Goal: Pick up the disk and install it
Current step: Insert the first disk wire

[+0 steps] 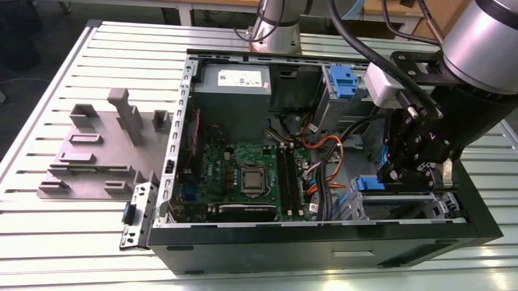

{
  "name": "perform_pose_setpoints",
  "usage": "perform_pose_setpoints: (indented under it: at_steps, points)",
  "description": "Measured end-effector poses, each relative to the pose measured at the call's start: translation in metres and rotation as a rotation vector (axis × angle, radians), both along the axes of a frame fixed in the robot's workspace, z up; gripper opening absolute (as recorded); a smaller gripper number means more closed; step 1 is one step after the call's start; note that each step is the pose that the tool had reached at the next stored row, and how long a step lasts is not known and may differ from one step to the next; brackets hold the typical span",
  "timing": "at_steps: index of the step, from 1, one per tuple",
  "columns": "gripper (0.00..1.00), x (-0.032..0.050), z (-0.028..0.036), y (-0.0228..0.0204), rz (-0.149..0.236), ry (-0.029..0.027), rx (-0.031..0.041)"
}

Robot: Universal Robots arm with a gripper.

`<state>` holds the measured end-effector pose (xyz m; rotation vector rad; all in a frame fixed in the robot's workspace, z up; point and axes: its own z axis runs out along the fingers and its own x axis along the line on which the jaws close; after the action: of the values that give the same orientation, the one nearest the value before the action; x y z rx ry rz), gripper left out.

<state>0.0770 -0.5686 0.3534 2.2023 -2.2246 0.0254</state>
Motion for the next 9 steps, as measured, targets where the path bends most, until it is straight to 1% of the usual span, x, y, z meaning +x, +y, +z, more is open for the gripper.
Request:
perform_pose_setpoints:
  at_steps: [9]
  points:
    - [0.11,0.0,0.0,0.0,0.0,0.0,-0.0006]
